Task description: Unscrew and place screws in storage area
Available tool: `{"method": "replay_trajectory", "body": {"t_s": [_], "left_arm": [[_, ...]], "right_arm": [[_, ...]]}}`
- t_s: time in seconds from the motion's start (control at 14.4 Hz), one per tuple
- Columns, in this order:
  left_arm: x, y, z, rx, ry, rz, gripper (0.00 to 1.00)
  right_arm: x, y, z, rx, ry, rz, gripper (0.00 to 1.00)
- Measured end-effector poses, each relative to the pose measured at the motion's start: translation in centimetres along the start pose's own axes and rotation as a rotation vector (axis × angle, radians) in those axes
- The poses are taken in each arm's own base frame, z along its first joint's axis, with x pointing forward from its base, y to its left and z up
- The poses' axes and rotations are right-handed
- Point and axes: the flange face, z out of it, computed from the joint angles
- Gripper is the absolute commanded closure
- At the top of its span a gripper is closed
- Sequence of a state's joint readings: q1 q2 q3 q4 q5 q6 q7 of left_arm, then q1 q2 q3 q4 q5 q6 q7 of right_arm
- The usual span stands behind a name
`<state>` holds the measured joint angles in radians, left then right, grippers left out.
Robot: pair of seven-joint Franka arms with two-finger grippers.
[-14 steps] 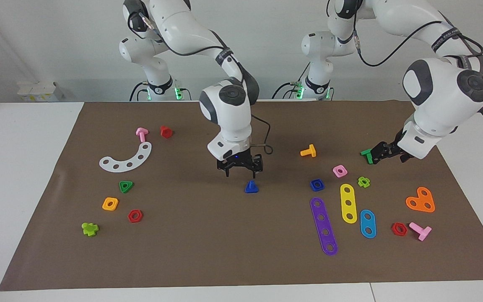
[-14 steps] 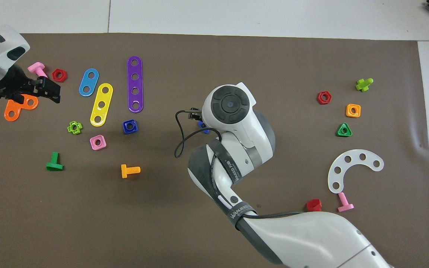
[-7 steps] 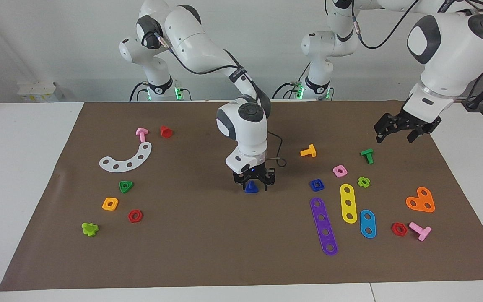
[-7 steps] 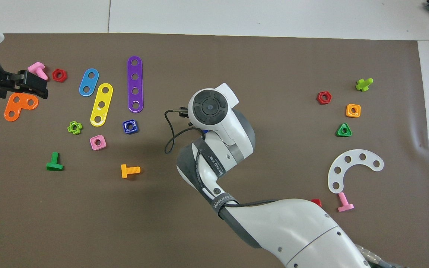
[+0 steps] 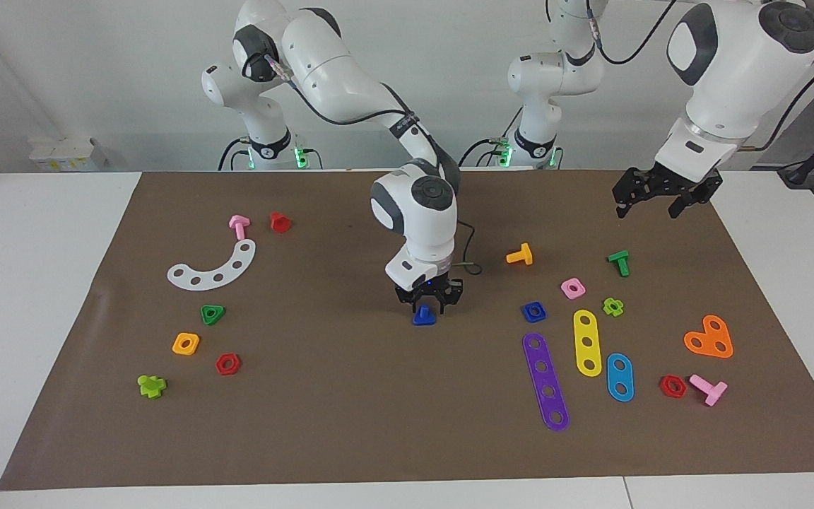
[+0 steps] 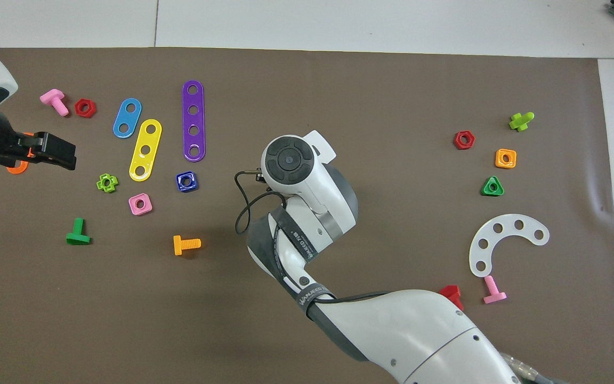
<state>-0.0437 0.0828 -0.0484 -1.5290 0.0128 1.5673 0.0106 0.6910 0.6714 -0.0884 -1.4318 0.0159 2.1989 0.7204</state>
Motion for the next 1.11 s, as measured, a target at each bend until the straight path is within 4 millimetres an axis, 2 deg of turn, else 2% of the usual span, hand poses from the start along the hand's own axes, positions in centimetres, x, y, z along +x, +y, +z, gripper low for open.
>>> {"method": "replay_trajectory", "body": {"t_s": [0.28, 0.35, 0.42, 0.49, 0.56, 1.11], "left_arm": [[0.0, -0.1, 0.1, 0.0, 0.007, -0.001, 0.0], [0.1, -0.2, 0.0, 0.0, 0.015, -0.002, 0.0], [0.1, -0.2, -0.1, 0.001, 0.022, -0.004, 0.0], [0.2, -0.3, -0.1, 0.001, 0.024, -0.005, 0.0], [0.2, -0.4, -0.1, 0.001, 0.024, -0.006, 0.0], [0.2, -1.1, -0.1, 0.001, 0.026, -0.02, 0.0]], "right_arm": [[0.0, 0.0, -0.1, 0.001, 0.002, -0.001, 0.47], [0.0, 0.0, -0.1, 0.001, 0.002, -0.001, 0.52], [0.0, 0.0, -0.1, 0.001, 0.002, -0.002, 0.59], [0.0, 0.0, -0.1, 0.0, 0.002, -0.002, 0.75], [0.0, 0.0, -0.1, -0.001, 0.002, -0.003, 1.0], [0.7, 0.9, -0.4, -0.018, 0.011, -0.001, 1.0]]}}
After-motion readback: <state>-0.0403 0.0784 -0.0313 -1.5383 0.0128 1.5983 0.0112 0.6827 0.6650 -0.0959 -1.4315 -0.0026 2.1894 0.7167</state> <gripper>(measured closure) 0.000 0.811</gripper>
